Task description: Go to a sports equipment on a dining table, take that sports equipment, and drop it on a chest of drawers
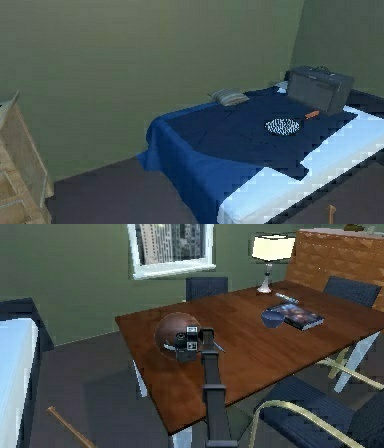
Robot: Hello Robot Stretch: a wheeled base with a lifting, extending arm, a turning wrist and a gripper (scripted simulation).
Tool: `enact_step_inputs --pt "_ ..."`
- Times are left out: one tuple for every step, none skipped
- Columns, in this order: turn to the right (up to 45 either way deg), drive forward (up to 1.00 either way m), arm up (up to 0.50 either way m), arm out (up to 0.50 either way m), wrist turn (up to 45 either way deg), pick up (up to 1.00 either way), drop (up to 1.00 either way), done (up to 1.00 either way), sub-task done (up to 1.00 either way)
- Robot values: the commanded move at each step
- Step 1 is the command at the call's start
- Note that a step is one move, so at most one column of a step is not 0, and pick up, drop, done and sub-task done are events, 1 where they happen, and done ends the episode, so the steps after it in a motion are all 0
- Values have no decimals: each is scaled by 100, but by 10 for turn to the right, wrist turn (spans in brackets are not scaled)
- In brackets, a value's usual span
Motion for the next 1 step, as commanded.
enact_step_inputs --pt "0 0 10 0 0 0 0 0 0"
